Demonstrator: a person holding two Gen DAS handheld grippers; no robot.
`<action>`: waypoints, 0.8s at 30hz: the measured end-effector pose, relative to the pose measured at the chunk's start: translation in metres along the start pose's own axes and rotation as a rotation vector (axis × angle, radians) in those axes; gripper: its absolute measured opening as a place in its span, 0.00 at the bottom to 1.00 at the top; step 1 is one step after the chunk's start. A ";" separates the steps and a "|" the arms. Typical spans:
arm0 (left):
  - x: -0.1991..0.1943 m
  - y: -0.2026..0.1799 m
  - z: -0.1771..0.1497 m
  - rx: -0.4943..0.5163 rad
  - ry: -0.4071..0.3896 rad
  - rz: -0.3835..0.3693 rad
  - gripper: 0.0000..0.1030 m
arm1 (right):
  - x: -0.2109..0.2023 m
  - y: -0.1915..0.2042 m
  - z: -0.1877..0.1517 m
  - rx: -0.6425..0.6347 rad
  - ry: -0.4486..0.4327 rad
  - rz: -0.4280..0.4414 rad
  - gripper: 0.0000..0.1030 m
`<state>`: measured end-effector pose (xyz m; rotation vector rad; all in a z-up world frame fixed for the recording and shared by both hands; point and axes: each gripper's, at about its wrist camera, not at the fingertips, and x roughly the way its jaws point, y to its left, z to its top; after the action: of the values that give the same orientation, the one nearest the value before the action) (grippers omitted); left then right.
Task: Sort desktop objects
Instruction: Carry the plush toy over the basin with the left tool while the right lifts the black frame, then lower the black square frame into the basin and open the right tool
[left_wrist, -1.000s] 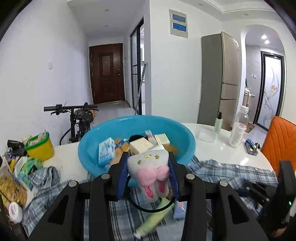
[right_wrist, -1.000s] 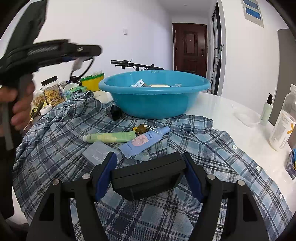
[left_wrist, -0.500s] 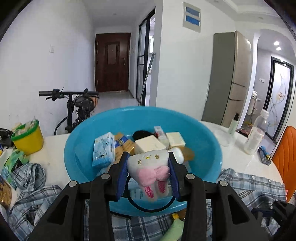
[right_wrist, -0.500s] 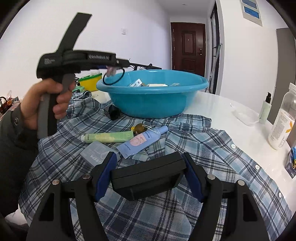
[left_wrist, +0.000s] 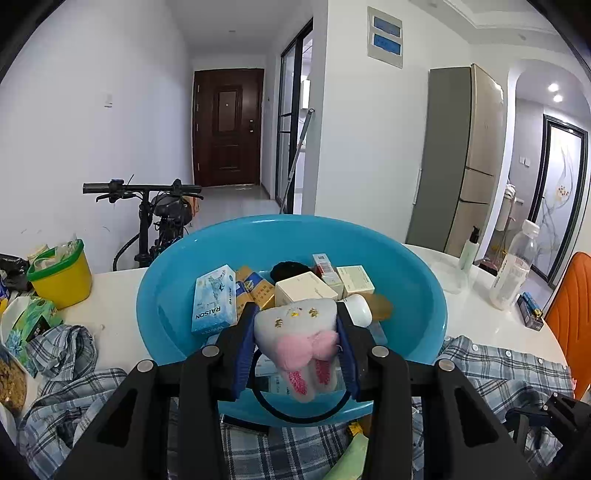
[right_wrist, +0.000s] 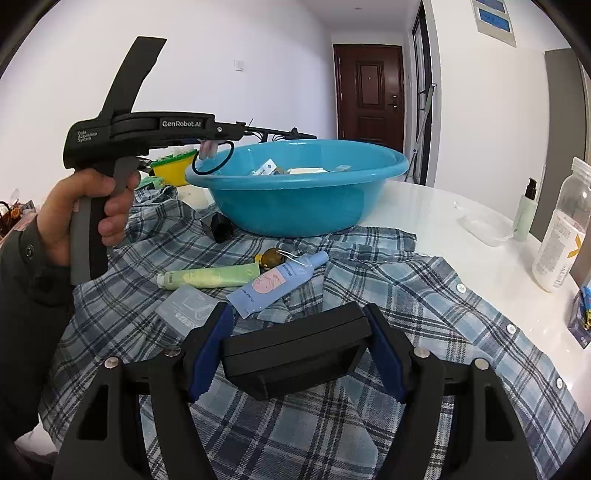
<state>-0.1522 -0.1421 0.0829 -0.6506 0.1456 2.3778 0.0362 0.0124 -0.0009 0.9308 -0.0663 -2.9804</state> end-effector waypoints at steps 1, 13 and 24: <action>-0.001 0.001 0.000 -0.002 -0.002 0.000 0.41 | 0.000 0.000 0.000 -0.001 -0.001 -0.004 0.68; -0.010 0.009 0.001 -0.025 -0.021 -0.007 0.41 | -0.001 -0.003 -0.001 0.009 -0.007 -0.009 0.68; -0.011 0.013 0.001 -0.039 -0.024 -0.004 0.41 | -0.005 -0.004 0.047 -0.037 -0.085 -0.016 0.68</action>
<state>-0.1538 -0.1581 0.0885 -0.6403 0.0875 2.3894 0.0136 0.0178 0.0405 0.8049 -0.0048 -3.0234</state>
